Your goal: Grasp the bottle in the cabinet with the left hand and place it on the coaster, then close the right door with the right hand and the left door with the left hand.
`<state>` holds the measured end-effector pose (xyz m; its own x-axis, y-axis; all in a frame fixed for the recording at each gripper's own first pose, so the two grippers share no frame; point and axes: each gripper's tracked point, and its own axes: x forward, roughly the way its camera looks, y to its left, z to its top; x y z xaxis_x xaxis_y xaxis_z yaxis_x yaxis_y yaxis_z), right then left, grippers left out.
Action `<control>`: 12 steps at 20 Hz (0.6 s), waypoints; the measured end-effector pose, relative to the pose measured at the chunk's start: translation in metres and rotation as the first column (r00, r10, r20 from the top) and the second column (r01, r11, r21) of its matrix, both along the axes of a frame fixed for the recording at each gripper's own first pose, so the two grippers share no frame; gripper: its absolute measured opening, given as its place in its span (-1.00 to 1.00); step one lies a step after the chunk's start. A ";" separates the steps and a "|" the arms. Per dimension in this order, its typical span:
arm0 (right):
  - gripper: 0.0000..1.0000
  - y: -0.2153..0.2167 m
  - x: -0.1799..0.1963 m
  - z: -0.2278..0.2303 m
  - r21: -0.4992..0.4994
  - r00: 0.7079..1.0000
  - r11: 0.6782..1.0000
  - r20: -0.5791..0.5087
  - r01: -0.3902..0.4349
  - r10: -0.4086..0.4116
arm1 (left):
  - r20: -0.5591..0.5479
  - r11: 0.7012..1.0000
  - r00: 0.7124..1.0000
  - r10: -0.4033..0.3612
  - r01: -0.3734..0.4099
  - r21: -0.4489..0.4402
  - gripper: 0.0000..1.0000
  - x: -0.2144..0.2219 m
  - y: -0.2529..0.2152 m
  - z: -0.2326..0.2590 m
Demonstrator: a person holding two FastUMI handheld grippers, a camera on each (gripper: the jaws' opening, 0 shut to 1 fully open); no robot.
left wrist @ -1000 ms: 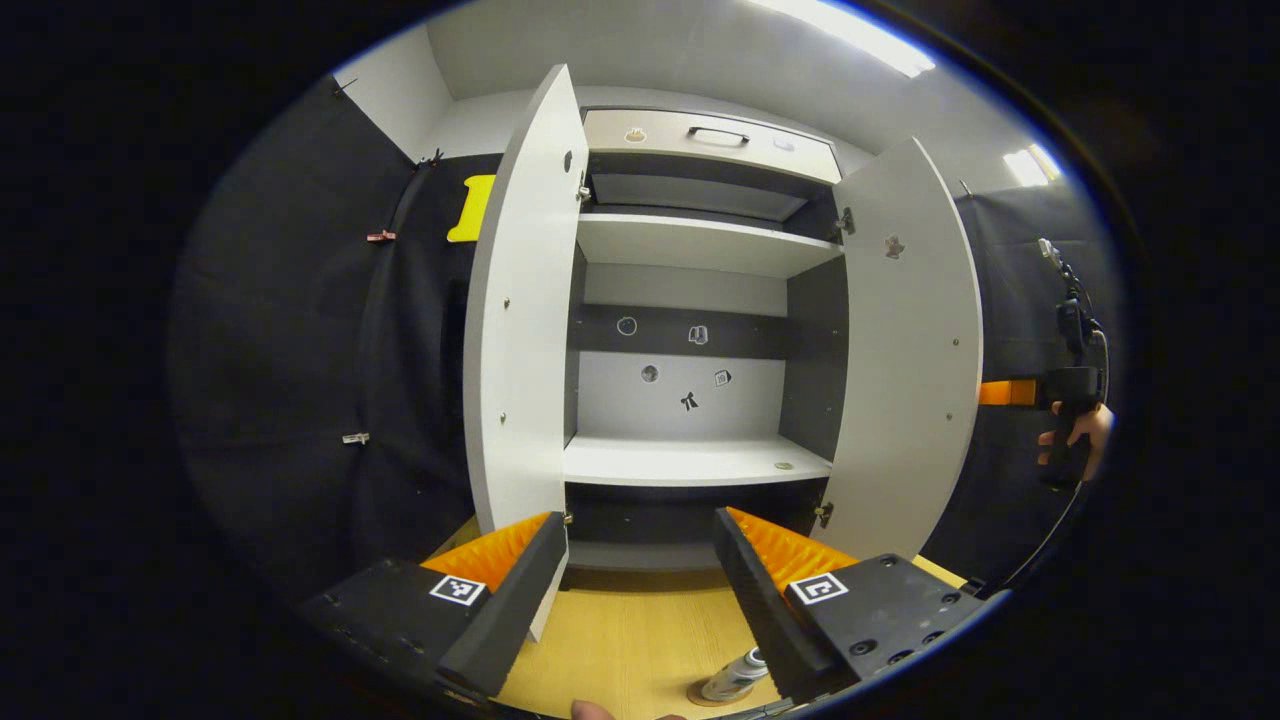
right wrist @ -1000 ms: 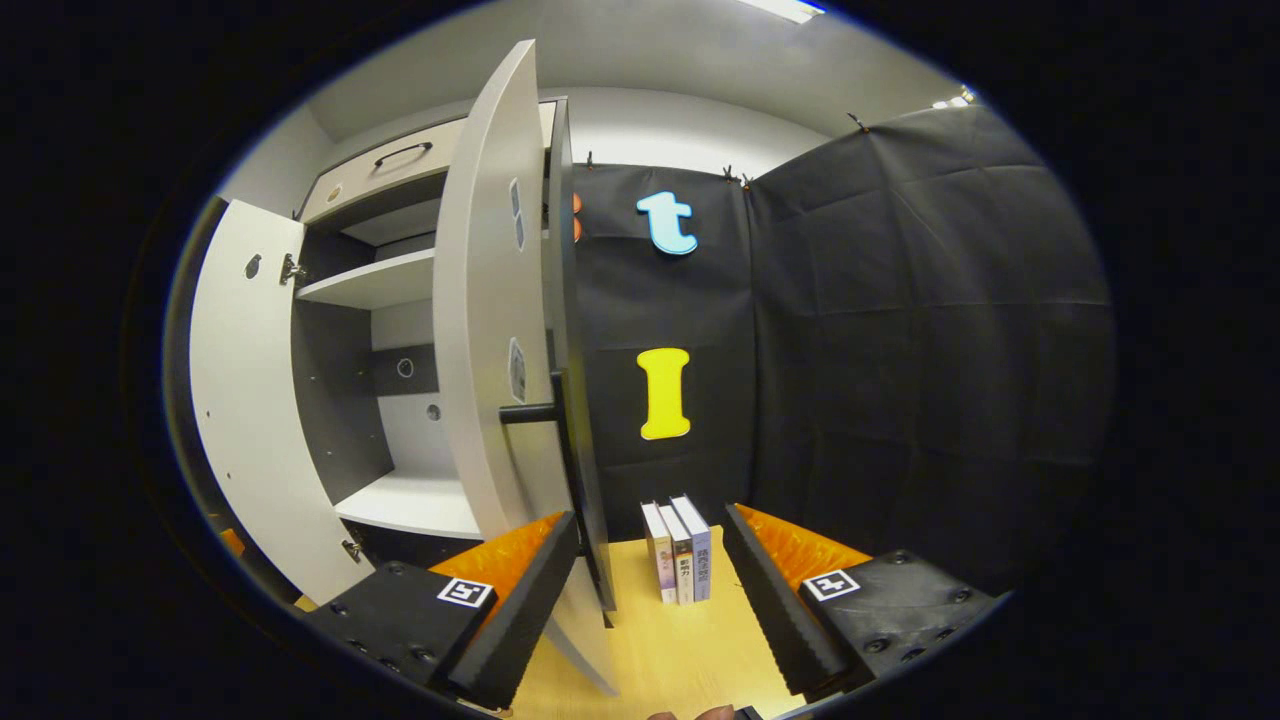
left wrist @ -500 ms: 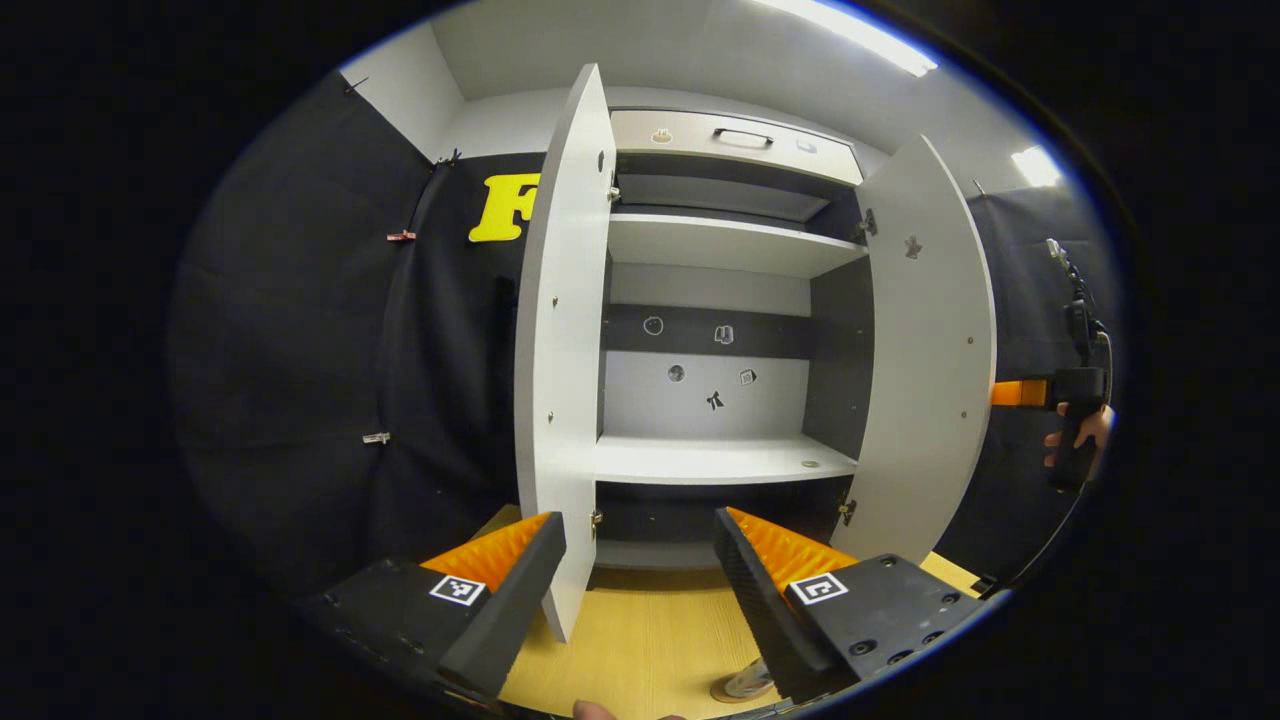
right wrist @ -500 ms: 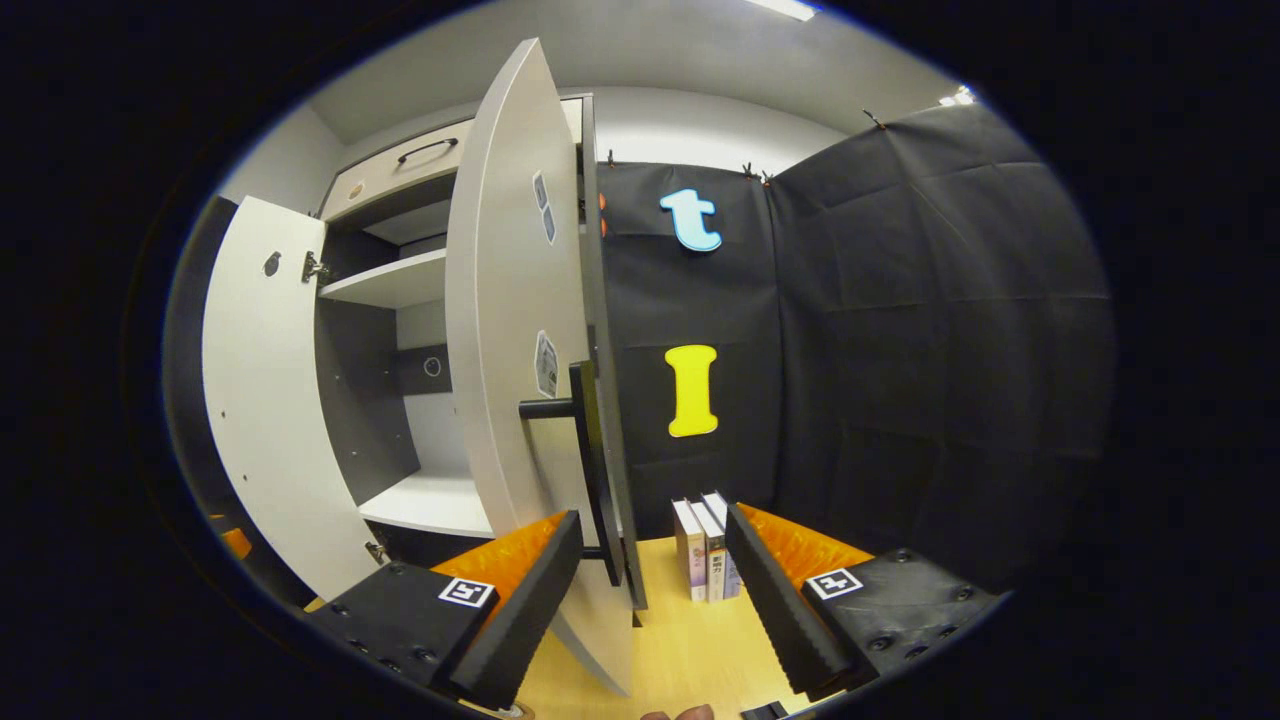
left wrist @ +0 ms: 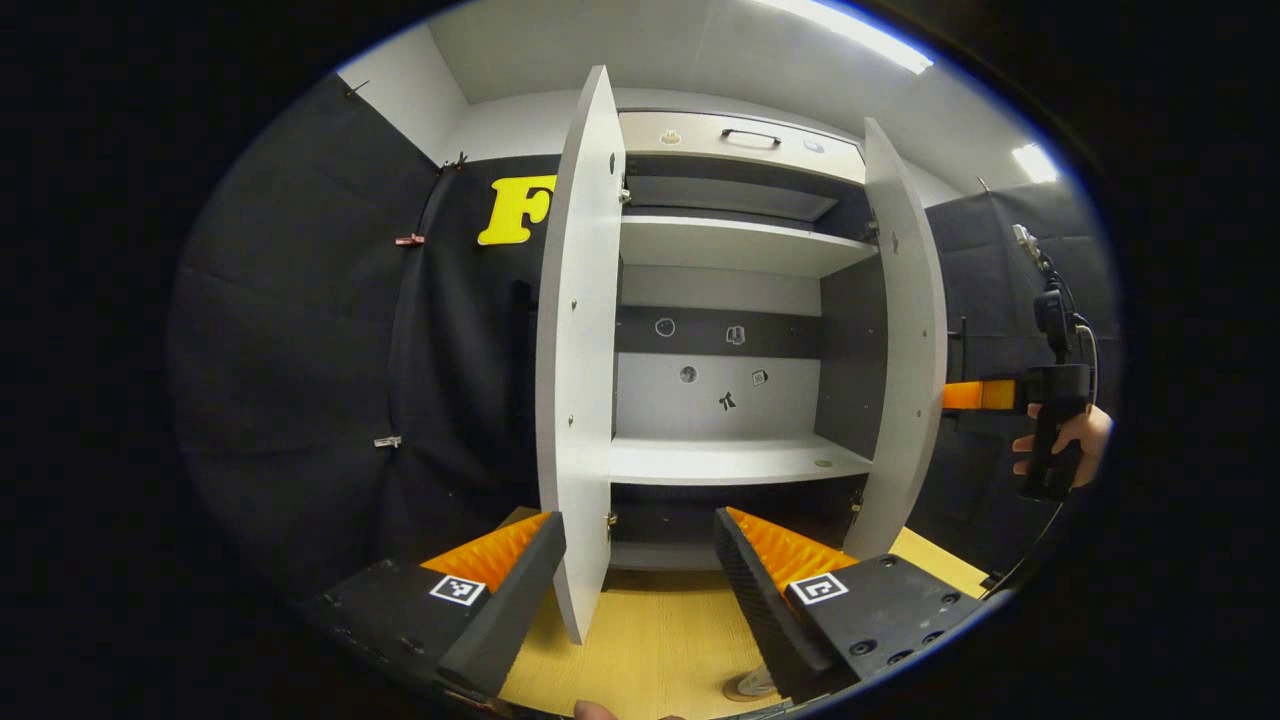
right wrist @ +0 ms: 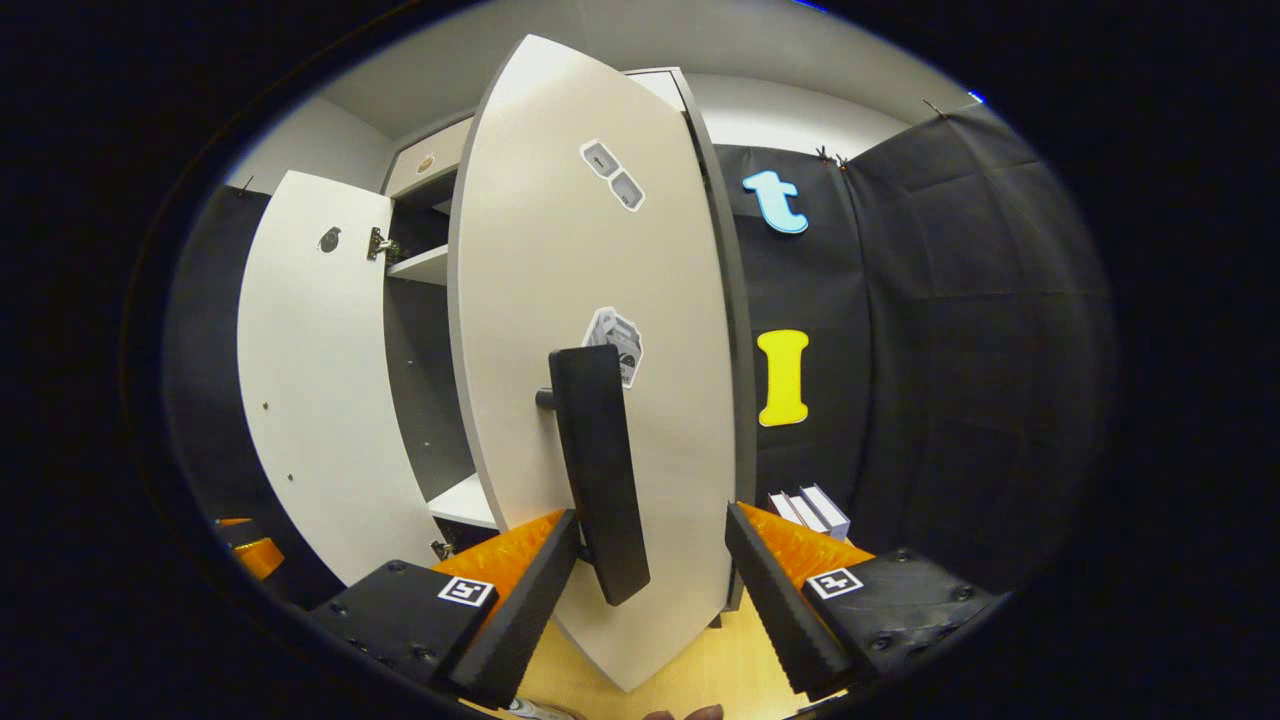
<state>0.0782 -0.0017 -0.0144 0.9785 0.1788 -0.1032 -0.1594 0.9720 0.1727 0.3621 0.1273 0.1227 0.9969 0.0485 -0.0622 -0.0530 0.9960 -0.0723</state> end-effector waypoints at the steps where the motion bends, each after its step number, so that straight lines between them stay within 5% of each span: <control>1: 0.94 0.007 0.002 -0.002 0.012 1.000 1.000 -0.005 -0.013 0.013 | 0.000 1.000 1.000 0.004 -0.004 0.001 0.89 0.001 0.002 0.000; 12: 0.94 0.070 0.044 -0.008 0.013 0.996 0.996 0.008 -0.090 0.090 | -0.003 0.998 0.998 0.066 -0.066 0.006 0.89 0.000 0.026 0.001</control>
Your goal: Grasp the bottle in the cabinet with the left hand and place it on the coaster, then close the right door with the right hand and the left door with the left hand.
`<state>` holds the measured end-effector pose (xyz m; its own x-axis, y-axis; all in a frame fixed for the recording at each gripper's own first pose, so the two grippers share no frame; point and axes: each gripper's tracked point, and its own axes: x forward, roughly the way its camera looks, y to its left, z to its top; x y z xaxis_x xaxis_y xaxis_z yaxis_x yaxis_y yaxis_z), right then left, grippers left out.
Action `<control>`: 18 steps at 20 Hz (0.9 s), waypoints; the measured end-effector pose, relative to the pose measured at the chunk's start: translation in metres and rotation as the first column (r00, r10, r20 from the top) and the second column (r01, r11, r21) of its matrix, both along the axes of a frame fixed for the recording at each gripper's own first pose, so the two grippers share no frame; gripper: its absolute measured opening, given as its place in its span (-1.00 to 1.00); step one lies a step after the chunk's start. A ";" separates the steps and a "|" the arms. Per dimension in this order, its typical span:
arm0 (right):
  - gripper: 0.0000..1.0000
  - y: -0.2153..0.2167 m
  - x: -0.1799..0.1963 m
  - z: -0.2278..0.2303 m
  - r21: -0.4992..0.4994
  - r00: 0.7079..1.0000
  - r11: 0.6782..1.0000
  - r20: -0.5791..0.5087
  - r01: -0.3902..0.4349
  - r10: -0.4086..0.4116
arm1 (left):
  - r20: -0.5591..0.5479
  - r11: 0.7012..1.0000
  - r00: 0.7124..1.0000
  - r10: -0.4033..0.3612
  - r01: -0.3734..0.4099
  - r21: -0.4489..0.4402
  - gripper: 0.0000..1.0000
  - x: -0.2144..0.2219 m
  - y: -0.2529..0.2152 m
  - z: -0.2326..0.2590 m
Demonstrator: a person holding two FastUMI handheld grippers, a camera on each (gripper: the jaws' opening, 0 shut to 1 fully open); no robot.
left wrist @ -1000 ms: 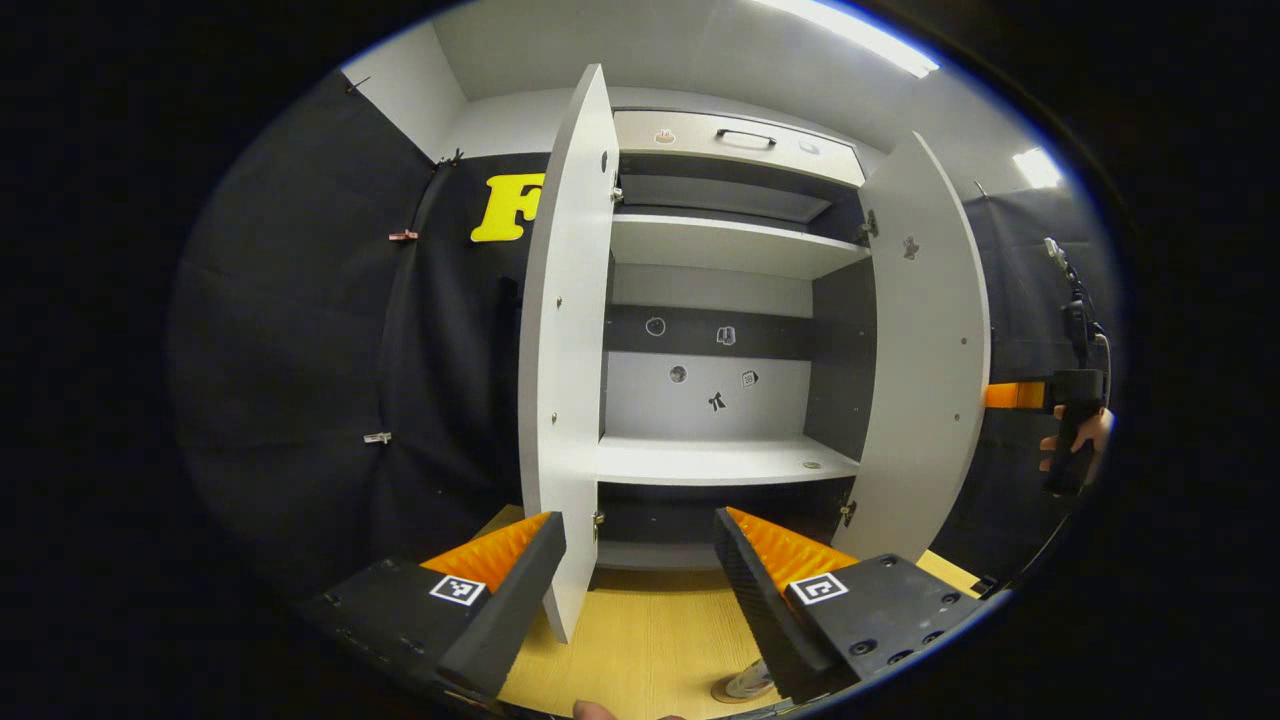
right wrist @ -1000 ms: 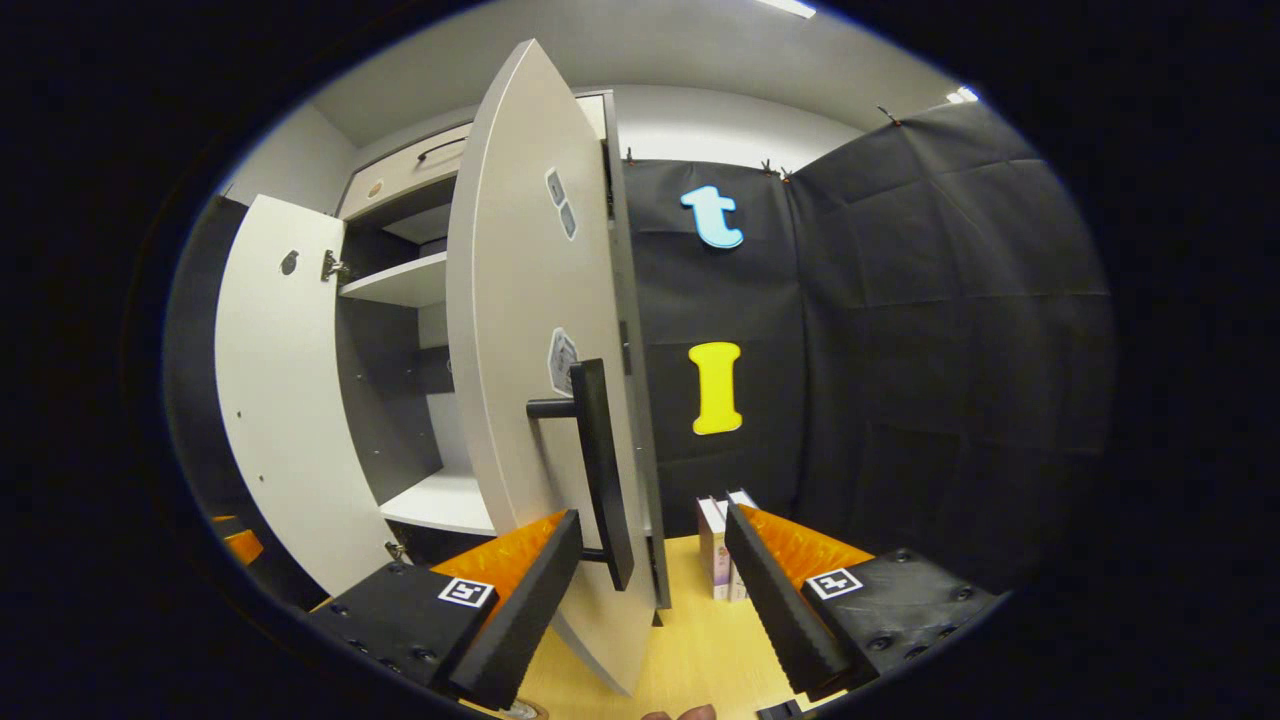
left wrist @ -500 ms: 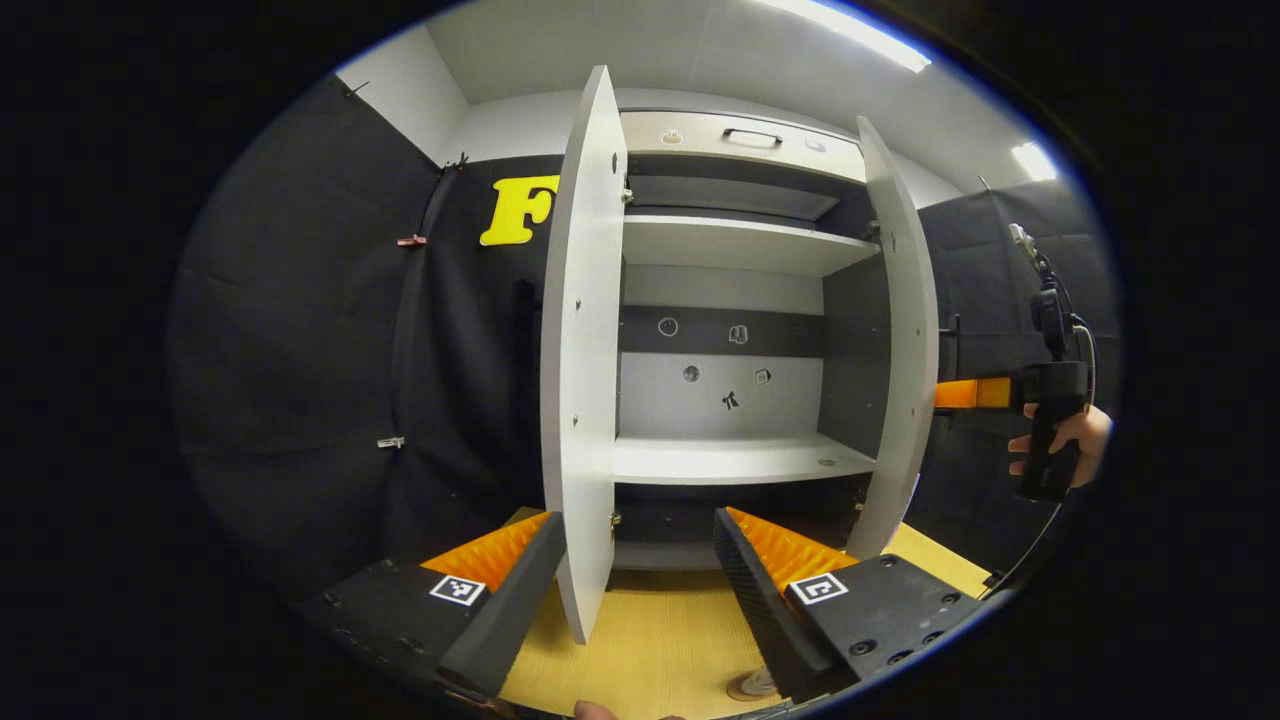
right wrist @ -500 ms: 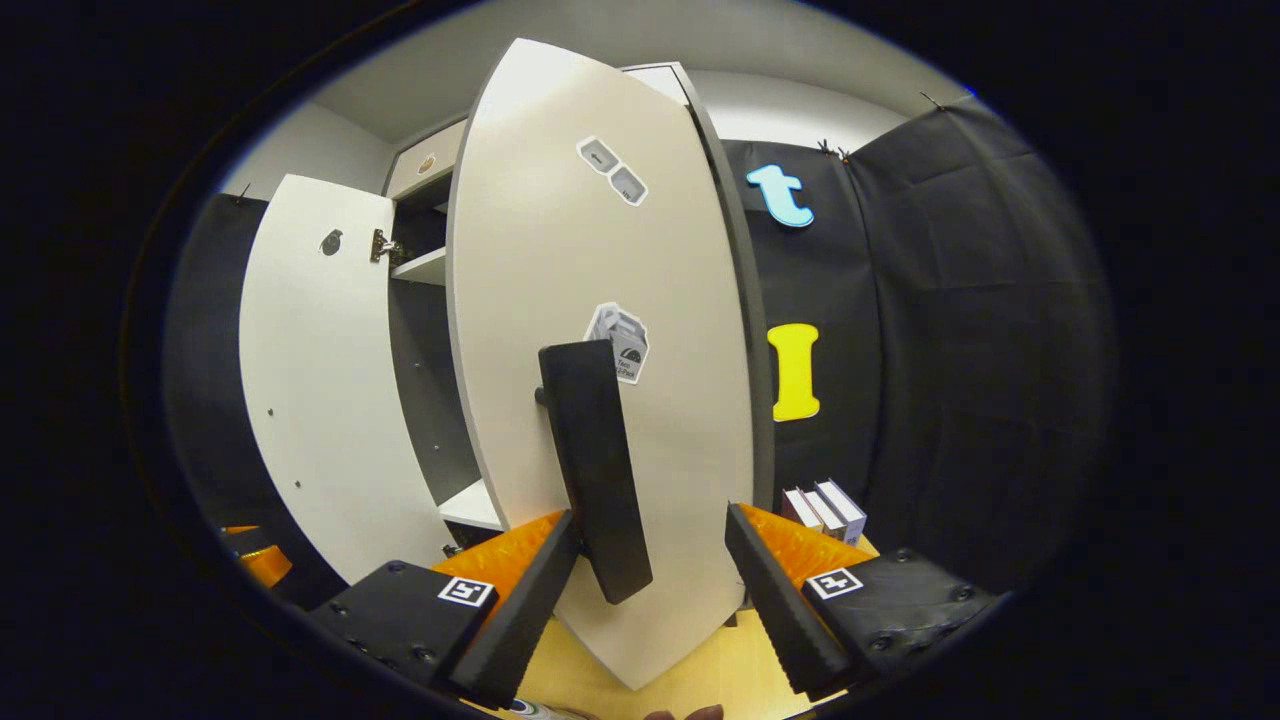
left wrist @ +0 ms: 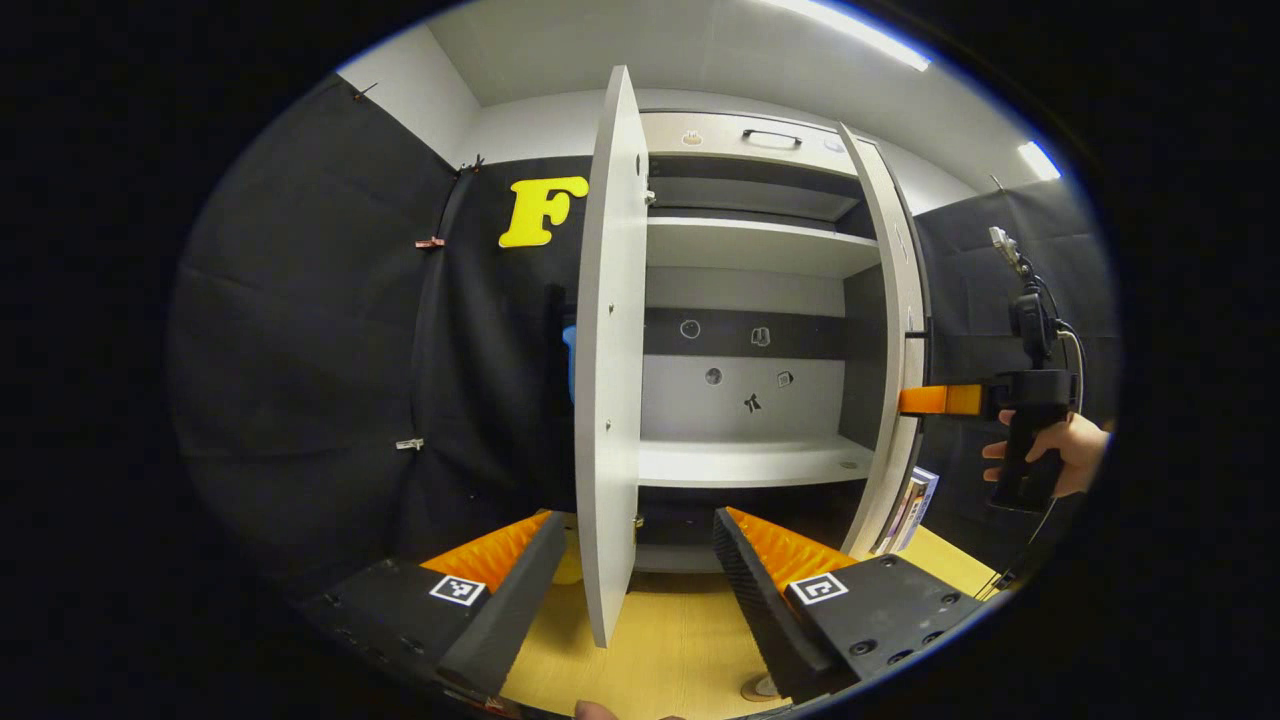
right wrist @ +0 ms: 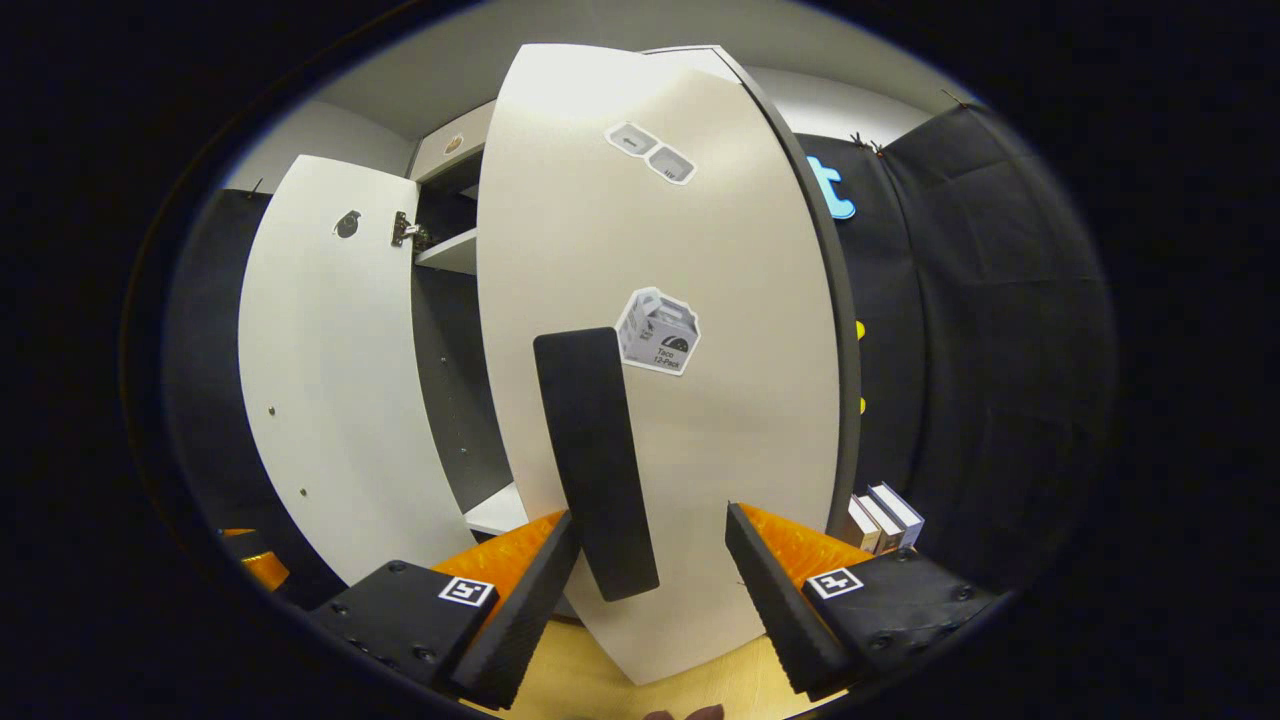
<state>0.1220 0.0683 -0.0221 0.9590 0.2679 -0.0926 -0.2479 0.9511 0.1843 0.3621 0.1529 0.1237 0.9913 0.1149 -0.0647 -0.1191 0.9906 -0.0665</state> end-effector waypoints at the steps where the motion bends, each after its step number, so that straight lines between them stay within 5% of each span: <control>1: 0.94 0.003 0.004 -0.001 0.003 1.000 1.000 -0.001 -0.002 0.002 | -0.002 1.000 1.000 0.006 -0.006 0.002 0.89 -0.001 0.002 0.001; 10: 0.95 0.016 0.022 -0.002 -0.002 1.000 1.000 0.003 0.003 -0.003 | -0.002 0.998 0.998 0.057 -0.057 0.010 0.89 -0.004 0.036 0.005; 18: 0.94 -0.003 -0.020 0.010 -0.003 0.999 1.000 0.026 0.023 -0.023 | 0.019 0.989 0.991 0.134 -0.135 0.063 0.89 0.008 0.096 0.026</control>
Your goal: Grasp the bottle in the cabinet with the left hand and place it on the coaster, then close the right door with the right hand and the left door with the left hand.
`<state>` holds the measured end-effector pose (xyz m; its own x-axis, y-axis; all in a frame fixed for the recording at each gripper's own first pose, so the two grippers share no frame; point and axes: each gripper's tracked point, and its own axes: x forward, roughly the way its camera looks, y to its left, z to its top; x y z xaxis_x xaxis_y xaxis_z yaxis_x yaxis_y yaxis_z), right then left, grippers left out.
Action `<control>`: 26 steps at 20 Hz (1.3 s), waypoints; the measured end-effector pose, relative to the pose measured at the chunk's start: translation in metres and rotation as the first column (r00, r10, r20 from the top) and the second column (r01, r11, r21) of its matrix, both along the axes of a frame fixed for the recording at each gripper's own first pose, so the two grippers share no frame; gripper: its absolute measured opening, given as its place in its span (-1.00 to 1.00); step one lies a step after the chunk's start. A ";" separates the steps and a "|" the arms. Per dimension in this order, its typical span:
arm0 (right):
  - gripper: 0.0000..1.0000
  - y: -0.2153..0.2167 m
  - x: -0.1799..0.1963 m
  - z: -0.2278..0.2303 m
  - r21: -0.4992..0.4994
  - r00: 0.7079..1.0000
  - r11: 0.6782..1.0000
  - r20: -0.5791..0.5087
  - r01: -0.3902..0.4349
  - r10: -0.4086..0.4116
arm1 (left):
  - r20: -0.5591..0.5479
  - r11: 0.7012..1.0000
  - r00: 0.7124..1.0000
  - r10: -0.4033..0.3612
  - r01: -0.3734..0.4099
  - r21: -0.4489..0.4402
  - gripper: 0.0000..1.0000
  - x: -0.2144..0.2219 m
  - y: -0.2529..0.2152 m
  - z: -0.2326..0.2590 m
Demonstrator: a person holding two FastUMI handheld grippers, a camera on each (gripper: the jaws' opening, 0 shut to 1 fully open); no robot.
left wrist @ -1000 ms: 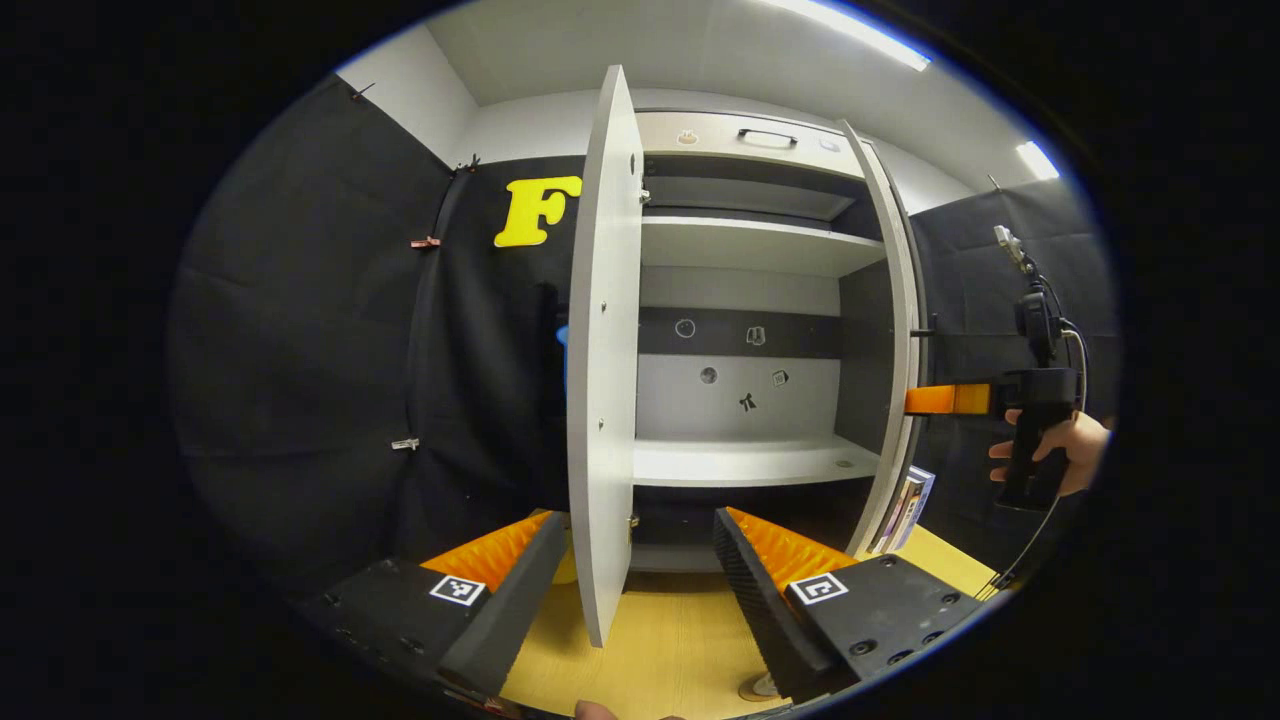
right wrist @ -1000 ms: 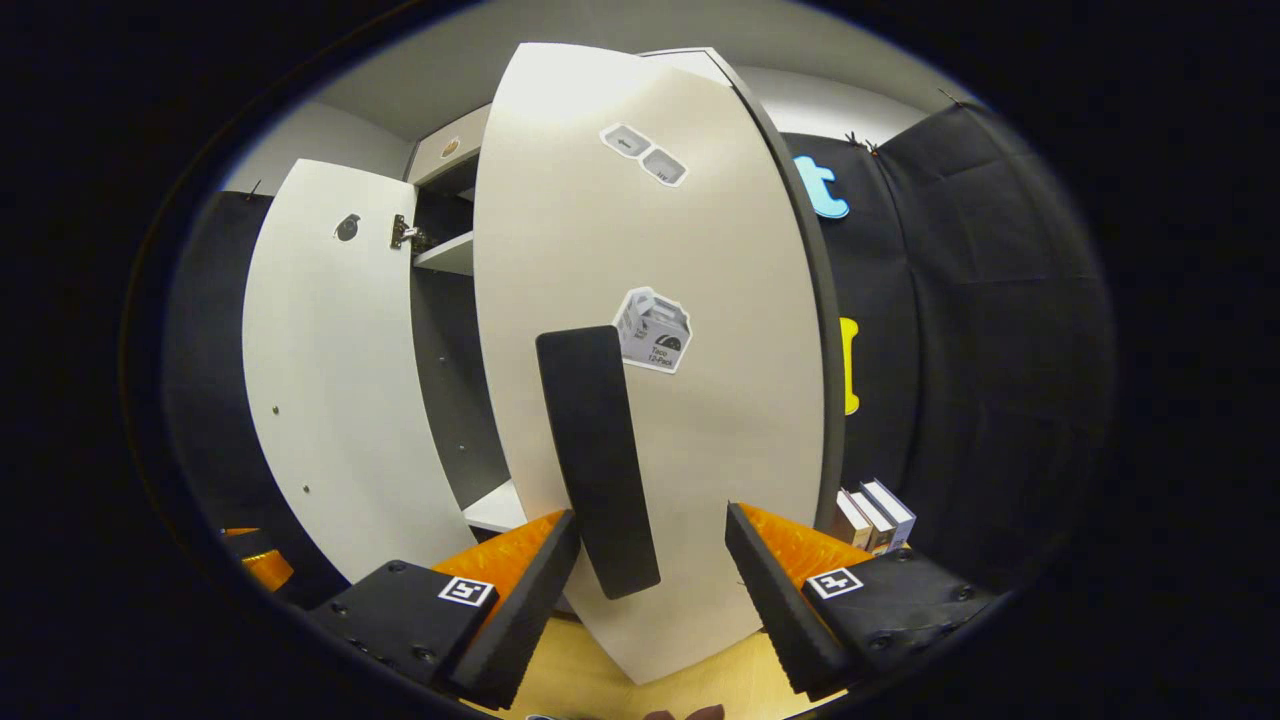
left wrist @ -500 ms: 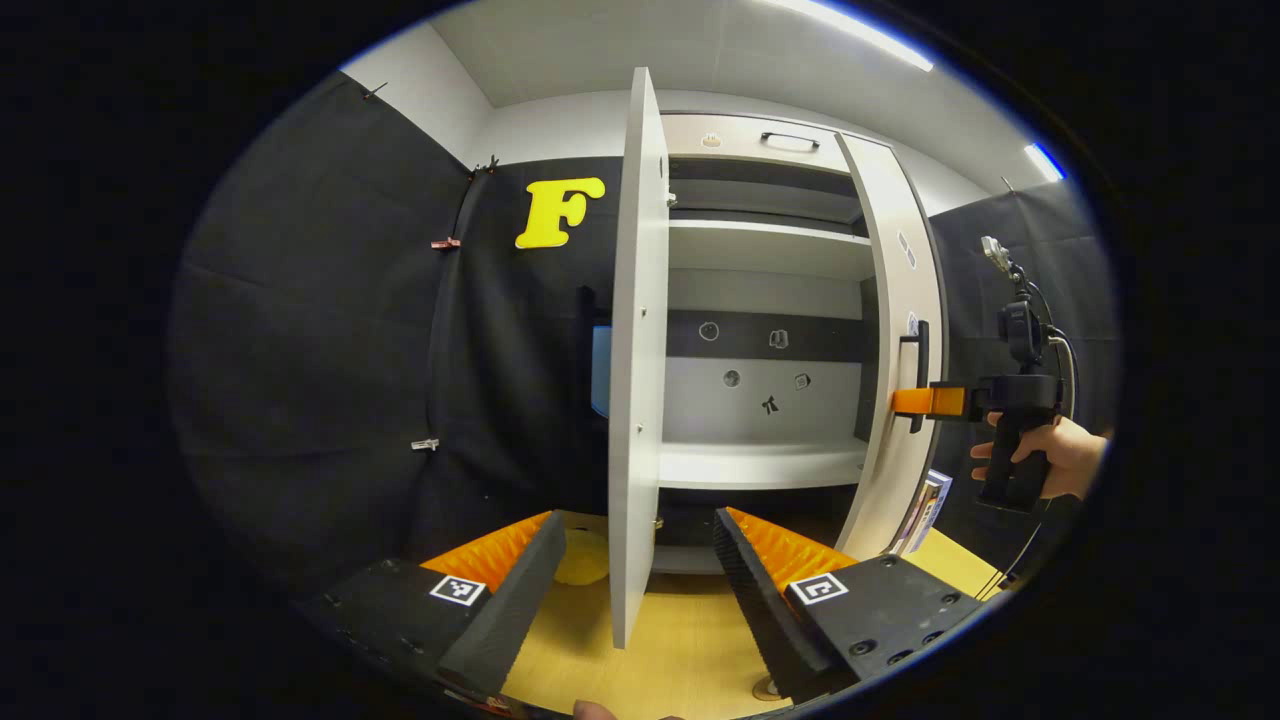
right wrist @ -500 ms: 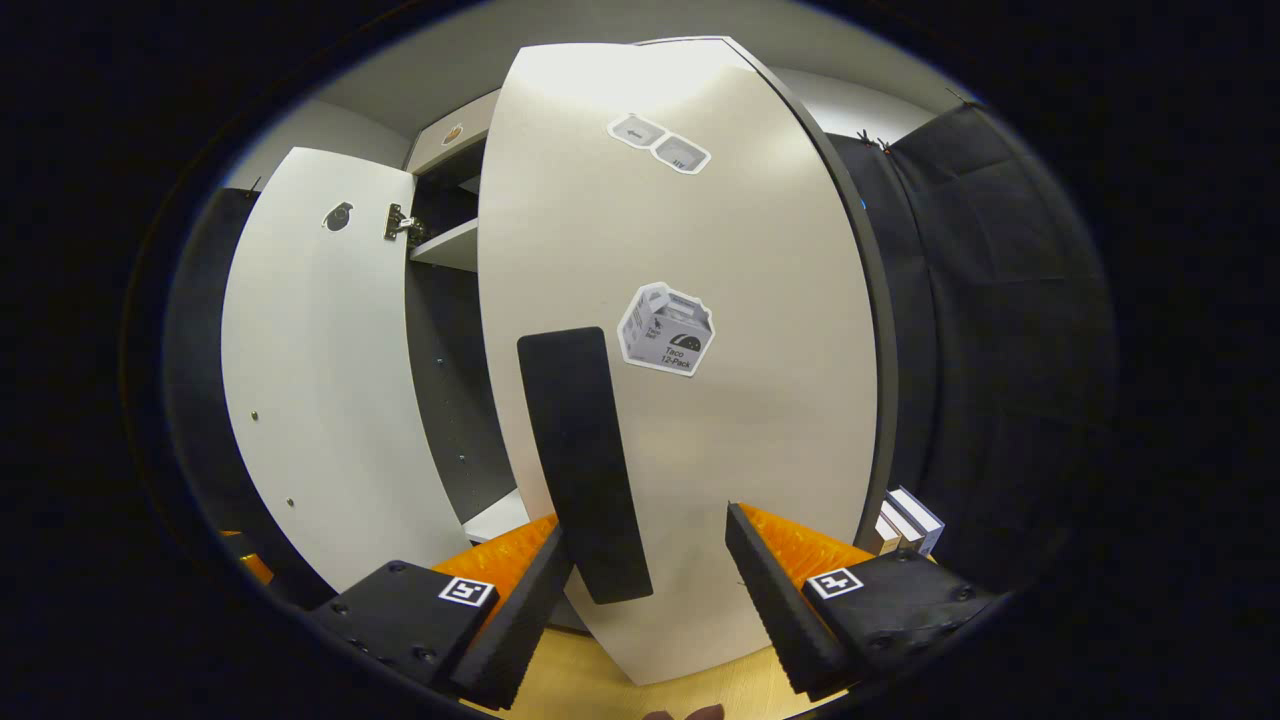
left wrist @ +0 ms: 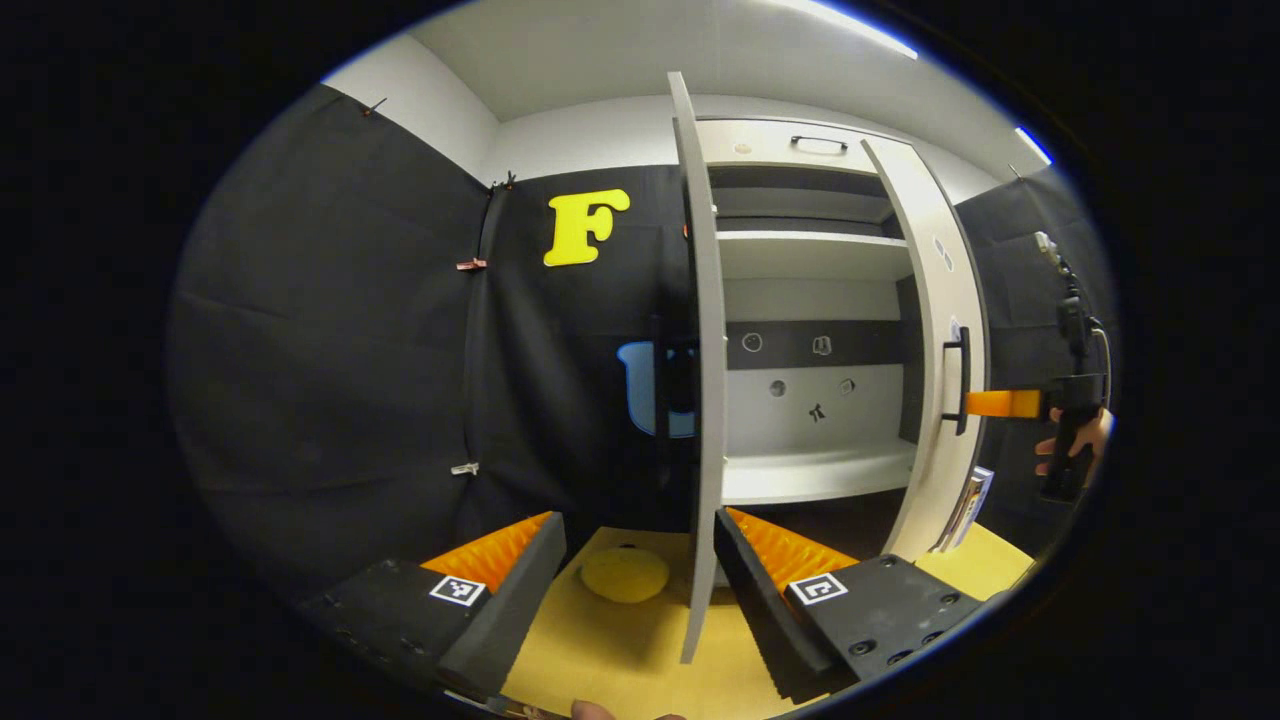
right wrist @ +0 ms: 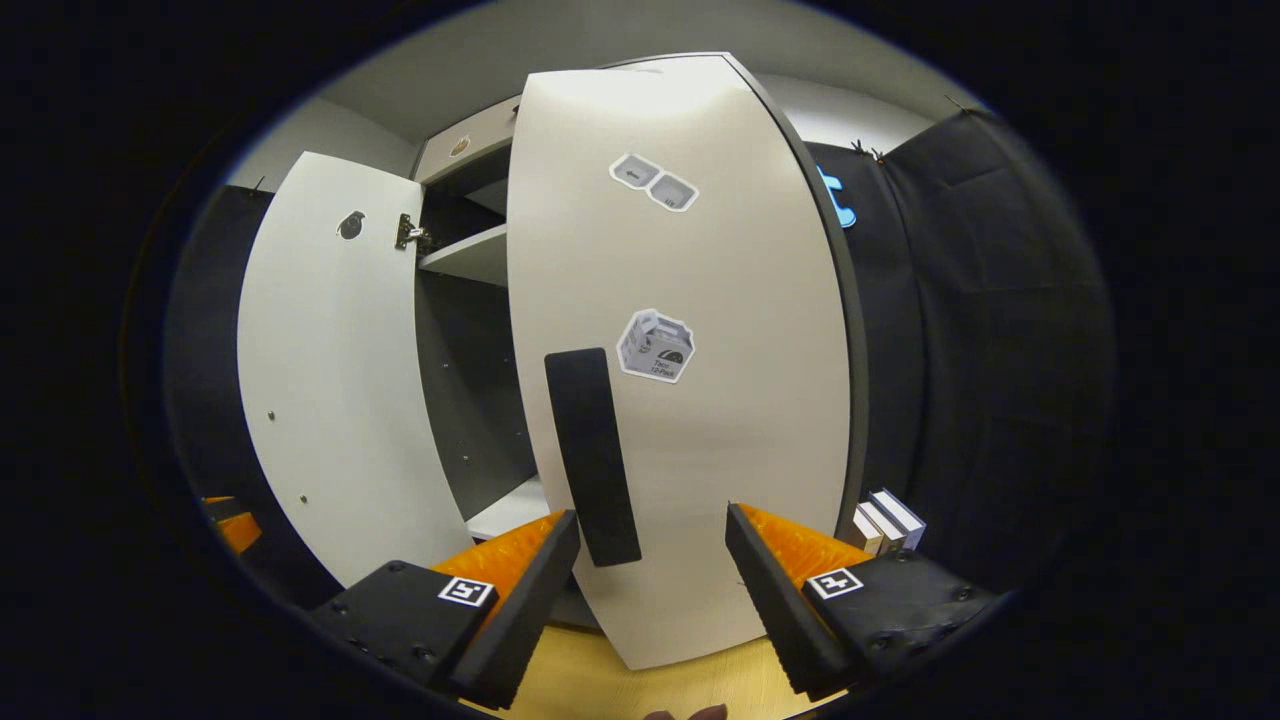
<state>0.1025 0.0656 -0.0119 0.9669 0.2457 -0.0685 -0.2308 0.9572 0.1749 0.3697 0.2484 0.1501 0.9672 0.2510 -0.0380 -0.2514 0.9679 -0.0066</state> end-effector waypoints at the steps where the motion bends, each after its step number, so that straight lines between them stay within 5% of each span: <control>1: 0.94 -0.005 -0.005 0.002 -0.003 1.000 1.000 0.005 0.006 -0.006 | 0.000 1.000 1.000 0.008 -0.008 -0.005 0.89 0.005 0.006 0.003; 17: 0.94 -0.068 -0.046 0.004 -0.007 0.994 0.994 0.003 0.111 -0.111 | 0.031 0.999 0.999 -0.044 0.045 -0.020 0.87 0.063 0.009 0.017; 26: 0.94 -0.080 -0.053 0.003 0.004 0.993 0.993 0.002 0.116 -0.116 | 0.024 0.992 0.992 -0.121 0.122 -0.025 0.87 0.072 -0.046 0.019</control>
